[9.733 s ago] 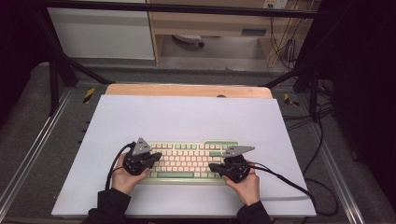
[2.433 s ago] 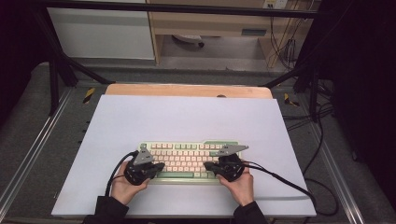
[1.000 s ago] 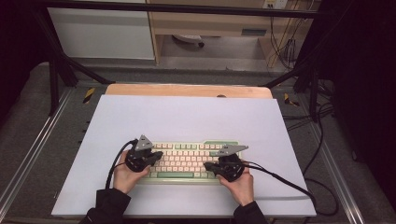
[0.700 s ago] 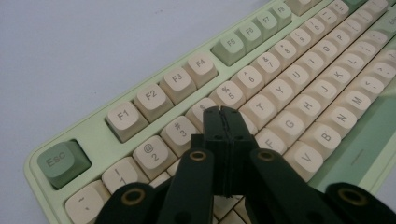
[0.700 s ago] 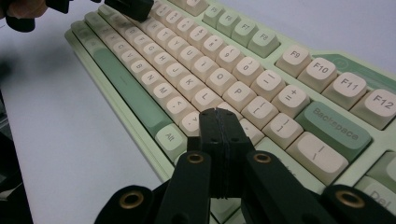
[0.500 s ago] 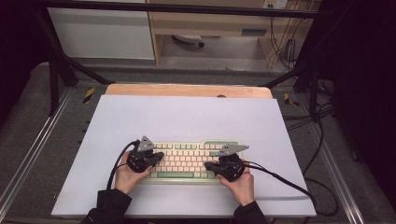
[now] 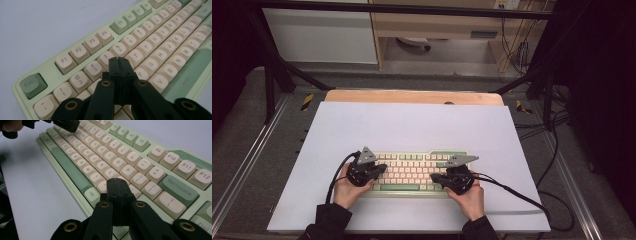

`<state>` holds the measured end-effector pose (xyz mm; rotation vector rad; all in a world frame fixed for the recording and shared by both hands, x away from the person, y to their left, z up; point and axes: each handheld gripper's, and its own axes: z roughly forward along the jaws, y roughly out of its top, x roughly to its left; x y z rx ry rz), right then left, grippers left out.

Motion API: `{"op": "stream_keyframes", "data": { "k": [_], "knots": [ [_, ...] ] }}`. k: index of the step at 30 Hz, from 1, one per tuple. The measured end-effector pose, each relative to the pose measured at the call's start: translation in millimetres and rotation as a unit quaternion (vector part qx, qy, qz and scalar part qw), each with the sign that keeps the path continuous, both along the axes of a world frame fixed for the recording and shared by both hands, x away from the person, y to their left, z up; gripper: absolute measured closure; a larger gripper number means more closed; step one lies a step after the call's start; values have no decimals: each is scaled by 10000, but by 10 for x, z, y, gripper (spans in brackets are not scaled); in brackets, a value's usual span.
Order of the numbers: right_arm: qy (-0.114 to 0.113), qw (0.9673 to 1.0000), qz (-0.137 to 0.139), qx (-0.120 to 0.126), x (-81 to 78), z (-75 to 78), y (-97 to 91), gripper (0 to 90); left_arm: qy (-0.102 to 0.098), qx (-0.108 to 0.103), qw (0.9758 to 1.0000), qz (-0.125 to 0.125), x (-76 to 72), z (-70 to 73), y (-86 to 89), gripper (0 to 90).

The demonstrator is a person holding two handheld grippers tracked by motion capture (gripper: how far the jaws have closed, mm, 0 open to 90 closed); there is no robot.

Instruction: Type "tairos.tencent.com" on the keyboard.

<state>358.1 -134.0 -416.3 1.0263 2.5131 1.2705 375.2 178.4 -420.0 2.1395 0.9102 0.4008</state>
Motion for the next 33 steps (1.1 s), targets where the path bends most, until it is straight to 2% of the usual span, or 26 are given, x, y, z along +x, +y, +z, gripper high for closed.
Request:
{"op": "stream_keyframes", "data": {
  "k": [8, 22, 33],
  "knots": [
    [-34, 10000, -3, 49, -7, 15, 1, 900, -81, -92, 9999, -24, -91, 58, 86, 897],
    [22, 10000, 34, 71, -14, 23, 78, 900, -68, -133, 9999, -32, -172, 41, 187, 897],
    [-18, 9997, 212, 93, 8, 41, 290, 900, -54, -216, 9997, 24, -231, 23, 305, 896]
  ]
}}
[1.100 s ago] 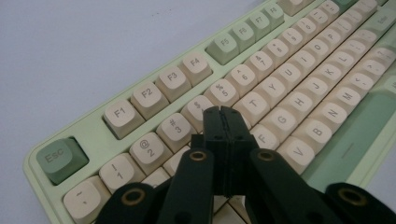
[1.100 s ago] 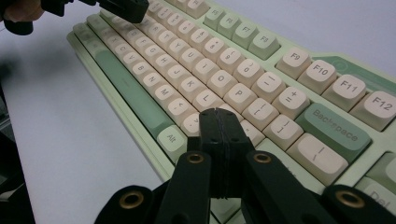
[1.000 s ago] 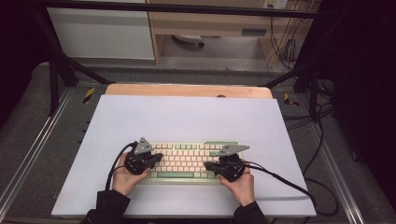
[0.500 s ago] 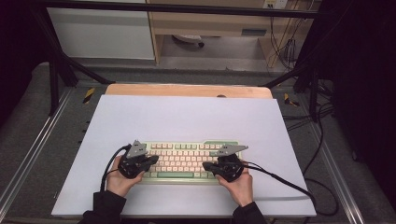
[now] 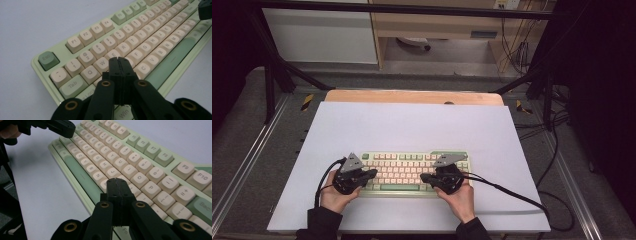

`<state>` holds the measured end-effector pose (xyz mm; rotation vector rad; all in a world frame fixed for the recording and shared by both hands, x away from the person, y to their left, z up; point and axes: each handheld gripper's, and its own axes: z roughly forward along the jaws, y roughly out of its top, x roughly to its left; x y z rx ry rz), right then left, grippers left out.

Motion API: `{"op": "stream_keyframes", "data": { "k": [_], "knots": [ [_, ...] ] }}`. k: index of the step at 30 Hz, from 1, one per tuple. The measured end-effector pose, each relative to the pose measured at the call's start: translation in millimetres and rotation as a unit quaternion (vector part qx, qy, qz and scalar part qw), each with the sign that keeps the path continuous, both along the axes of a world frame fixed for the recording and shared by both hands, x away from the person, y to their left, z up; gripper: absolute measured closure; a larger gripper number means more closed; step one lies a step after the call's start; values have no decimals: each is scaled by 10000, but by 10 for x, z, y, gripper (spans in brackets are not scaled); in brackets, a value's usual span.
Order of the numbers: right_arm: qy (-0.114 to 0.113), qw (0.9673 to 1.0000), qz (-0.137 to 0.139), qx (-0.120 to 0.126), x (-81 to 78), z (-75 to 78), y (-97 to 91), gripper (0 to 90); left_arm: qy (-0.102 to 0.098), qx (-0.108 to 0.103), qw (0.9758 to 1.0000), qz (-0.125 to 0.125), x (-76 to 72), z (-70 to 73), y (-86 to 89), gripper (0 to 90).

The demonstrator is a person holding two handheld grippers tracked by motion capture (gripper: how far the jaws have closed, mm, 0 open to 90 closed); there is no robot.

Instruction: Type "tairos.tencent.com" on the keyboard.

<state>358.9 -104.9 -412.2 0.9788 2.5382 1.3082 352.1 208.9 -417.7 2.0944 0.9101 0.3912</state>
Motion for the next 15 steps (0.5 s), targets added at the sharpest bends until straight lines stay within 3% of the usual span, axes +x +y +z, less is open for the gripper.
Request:
{"op": "stream_keyframes", "data": {
  "k": [15],
  "knots": [
    [50, 9999, 135, -6, 75, -74, 355, 900, -1, -40, 10000, 53, -17, -7, 72, 897]
  ]
}}
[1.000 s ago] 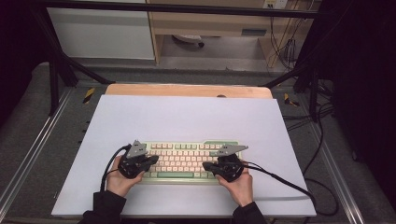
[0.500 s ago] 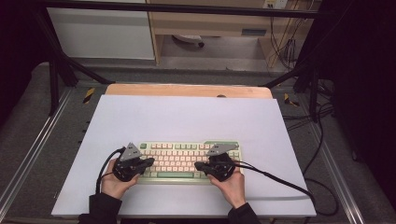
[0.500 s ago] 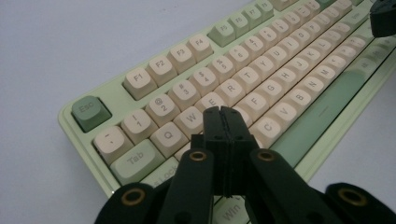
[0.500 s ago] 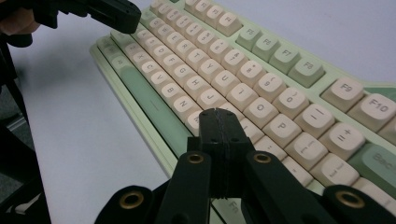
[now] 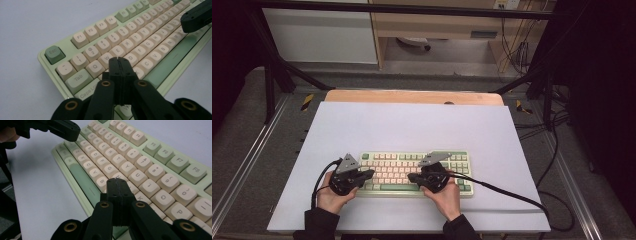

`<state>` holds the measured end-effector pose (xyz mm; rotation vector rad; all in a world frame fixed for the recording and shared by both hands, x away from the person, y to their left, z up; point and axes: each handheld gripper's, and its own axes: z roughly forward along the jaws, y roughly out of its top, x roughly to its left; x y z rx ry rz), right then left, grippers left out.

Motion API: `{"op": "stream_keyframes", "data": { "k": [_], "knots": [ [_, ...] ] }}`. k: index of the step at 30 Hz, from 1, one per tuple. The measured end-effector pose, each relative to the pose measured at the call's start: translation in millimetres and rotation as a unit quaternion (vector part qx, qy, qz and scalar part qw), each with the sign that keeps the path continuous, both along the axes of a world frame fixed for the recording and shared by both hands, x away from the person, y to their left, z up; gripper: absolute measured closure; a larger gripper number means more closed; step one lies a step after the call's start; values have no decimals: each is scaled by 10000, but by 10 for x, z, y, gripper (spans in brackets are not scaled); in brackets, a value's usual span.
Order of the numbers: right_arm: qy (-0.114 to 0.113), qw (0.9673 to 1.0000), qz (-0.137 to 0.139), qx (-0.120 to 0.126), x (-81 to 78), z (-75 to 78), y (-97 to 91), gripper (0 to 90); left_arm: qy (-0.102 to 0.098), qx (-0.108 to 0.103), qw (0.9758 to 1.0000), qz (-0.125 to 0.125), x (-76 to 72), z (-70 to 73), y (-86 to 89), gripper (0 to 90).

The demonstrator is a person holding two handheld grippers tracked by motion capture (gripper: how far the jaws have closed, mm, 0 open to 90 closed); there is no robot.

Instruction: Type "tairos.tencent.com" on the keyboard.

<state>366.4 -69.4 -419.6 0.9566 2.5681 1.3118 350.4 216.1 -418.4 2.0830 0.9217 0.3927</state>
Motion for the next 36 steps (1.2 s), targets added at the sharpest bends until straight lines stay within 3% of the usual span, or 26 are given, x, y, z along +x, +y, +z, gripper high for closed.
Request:
{"op": "stream_keyframes", "data": {
  "k": [20, 36],
  "knots": [
    [123, 9999, 80, -18, 40, -103, 149, 900, 29, 9, 10000, -7, 8, -17, -5, 897],
    [79, 9998, 114, -111, 38, -135, 152, 900, 32, 21, 10000, -5, 10, -21, -3, 896]
  ]
}}
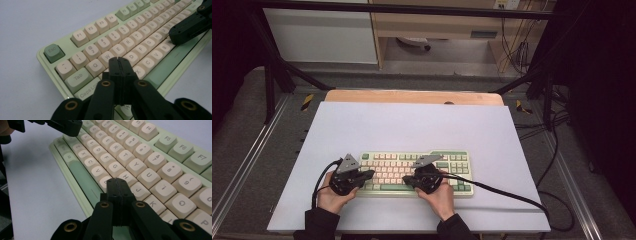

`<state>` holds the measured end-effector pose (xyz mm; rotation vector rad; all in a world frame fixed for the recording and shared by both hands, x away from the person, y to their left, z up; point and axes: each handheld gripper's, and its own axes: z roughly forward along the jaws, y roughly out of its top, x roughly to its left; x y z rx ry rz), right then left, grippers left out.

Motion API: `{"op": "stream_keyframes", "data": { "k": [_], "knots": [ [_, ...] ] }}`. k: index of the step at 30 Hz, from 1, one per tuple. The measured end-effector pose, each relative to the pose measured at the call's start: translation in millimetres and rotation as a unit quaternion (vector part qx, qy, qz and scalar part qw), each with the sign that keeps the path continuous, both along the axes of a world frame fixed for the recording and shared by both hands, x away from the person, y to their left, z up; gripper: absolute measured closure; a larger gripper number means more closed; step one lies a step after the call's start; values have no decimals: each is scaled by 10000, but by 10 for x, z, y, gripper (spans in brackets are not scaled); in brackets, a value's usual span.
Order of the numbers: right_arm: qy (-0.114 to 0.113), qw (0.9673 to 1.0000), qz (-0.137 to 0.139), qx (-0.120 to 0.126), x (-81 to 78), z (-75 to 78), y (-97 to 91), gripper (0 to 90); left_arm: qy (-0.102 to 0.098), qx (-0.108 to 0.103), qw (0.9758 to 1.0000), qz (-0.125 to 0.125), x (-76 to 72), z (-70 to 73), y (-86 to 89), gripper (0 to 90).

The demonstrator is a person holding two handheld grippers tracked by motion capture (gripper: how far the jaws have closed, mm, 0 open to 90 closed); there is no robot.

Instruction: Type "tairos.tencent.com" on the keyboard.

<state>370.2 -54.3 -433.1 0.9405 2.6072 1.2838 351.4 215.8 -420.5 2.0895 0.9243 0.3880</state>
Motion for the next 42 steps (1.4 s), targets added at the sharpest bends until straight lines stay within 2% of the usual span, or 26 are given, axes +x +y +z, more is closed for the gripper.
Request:
{"op": "stream_keyframes", "data": {
  "k": [5, 17, 27, 42],
  "knots": [
    [-27, 10000, 6, 68, -18, 70, -33, 900, -4, -4, 10000, -2, -2, 2, 2, 896],
    [-102, 9999, -126, -31, -34, 186, -240, 900, -11, -16, 10000, -9, -7, 15, 4, 897],
    [-115, 9995, -296, -5, -60, 172, -484, 900, -15, -17, 10000, -34, -12, 26, -27, 896],
    [-100, 9988, -489, 5, -111, 149, -766, 900, -52, 47, 9999, -101, 20, 82, -185, 897]
  ]
}}
